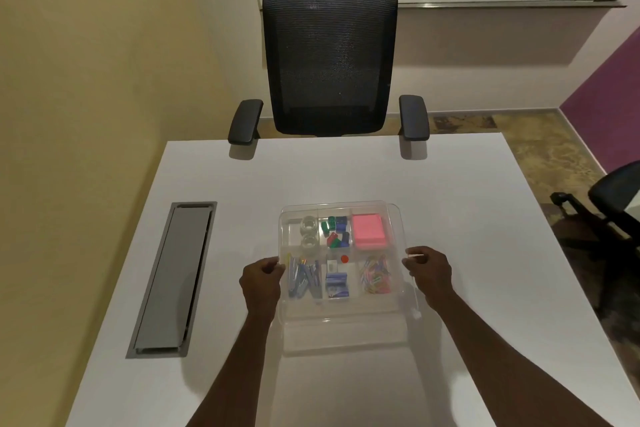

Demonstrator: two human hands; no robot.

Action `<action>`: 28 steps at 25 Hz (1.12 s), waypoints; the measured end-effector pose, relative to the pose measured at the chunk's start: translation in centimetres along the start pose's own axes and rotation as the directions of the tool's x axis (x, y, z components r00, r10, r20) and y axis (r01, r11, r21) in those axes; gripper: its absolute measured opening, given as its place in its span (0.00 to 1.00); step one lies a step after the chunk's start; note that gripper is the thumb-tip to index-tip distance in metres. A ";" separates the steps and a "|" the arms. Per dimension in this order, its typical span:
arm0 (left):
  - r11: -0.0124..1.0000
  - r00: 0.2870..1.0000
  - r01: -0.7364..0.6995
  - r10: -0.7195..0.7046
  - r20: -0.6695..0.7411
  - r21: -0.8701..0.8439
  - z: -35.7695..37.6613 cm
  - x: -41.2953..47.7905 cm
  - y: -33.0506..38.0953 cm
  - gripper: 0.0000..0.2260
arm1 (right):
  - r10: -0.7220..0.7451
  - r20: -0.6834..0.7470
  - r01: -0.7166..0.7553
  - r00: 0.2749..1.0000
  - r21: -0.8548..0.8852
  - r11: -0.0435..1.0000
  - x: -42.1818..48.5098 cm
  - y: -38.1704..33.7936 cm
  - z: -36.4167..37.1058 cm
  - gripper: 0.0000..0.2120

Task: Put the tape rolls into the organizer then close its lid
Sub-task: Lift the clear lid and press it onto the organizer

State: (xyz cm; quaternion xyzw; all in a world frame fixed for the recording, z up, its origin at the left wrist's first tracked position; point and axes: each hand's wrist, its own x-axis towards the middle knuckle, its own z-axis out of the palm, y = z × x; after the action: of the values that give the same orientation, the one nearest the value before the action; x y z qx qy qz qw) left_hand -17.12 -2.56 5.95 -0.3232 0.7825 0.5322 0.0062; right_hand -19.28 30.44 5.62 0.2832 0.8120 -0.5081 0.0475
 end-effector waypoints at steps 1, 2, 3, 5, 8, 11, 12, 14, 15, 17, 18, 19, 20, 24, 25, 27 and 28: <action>1.000 1.000 0.002 -0.002 0.000 0.012 0.3 0.3 -0.2 0.14 | 0.009 -0.004 -0.009 1.000 -0.021 1.000 0.3 0.1 0.3 0.10; 1.000 1.000 0.004 -0.004 -0.002 0.028 0.5 0.6 -0.2 0.14 | 0.017 -0.008 -0.017 1.000 -0.040 0.999 0.6 0.1 0.7 0.10; 0.999 1.000 0.004 -0.003 -0.005 0.047 0.8 0.9 -0.2 0.14 | 0.022 -0.011 -0.023 1.000 -0.054 0.998 1.0 0.1 1.0 0.10; 0.997 1.000 0.005 -0.004 -0.008 0.077 1.4 1.7 -0.1 0.14 | 0.031 -0.012 -0.032 0.999 -0.084 0.996 2.0 0.0 1.6 0.11; 0.996 1.000 0.016 -0.015 -0.013 0.088 2.0 3.1 0.2 0.14 | 0.046 -0.006 -0.046 0.999 -0.110 0.993 3.2 -0.4 2.6 0.11; 0.992 1.000 0.020 -0.017 -0.027 0.123 2.6 4.3 0.2 0.13 | 0.045 -0.011 -0.046 0.999 -0.130 0.990 4.1 -0.5 3.3 0.11; 0.991 0.999 0.024 -0.020 -0.026 0.133 2.8 4.6 0.2 0.12 | 0.046 -0.015 -0.048 0.999 -0.136 0.990 4.3 -0.5 3.5 0.11; 0.989 0.999 0.028 -0.025 -0.021 0.145 3.2 5.0 0.1 0.11 | 0.047 -0.023 -0.049 0.999 -0.142 0.989 4.6 -0.5 3.7 0.11; 0.988 0.999 0.031 -0.029 -0.019 0.151 3.4 5.2 0.0 0.11 | 0.049 -0.025 -0.052 0.999 -0.145 0.988 4.8 -0.4 3.7 0.11; 0.986 0.999 0.041 -0.039 -0.017 0.159 3.6 5.5 0.0 0.12 | 0.058 -0.025 -0.061 0.998 -0.154 0.986 5.1 -0.5 3.9 0.11; 0.986 0.999 0.045 -0.043 -0.016 0.161 3.6 5.6 -0.1 0.12 | 0.062 -0.023 -0.065 0.998 -0.154 0.986 5.2 -0.4 4.0 0.11; 0.986 0.999 0.048 -0.046 -0.016 0.160 3.6 5.7 -0.2 0.12 | 0.066 -0.021 -0.069 0.998 -0.155 0.986 5.3 -0.5 4.0 0.11; 0.986 0.999 0.047 -0.046 -0.014 0.159 3.6 5.8 -0.3 0.12 | 0.069 -0.019 -0.071 0.997 -0.155 0.985 5.3 -0.4 4.1 0.11; 0.987 0.999 0.037 -0.036 -0.011 0.158 3.6 5.7 -0.2 0.11 | 0.080 -0.009 -0.081 0.997 -0.152 0.985 5.2 -0.4 4.2 0.11; 0.987 0.999 0.037 -0.035 -0.014 0.159 3.7 5.7 -0.2 0.11 | 0.084 -0.008 -0.084 0.996 -0.153 0.985 5.1 -0.5 4.2 0.11; 0.987 0.999 0.040 -0.039 -0.013 0.155 3.7 5.7 -0.1 0.12 | 0.089 -0.007 -0.089 0.996 -0.154 0.984 5.0 -0.6 4.0 0.11; 0.987 0.999 0.040 -0.039 -0.013 0.154 3.7 5.7 -0.2 0.12 | 0.094 -0.004 -0.093 0.996 -0.153 0.984 5.0 -0.5 4.0 0.11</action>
State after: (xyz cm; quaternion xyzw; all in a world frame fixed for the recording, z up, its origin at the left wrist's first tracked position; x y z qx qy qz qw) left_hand -22.78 -2.36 2.20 -0.3399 0.8147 0.4683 0.0378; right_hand -24.56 28.96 2.32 0.3156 0.8344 -0.4420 0.0944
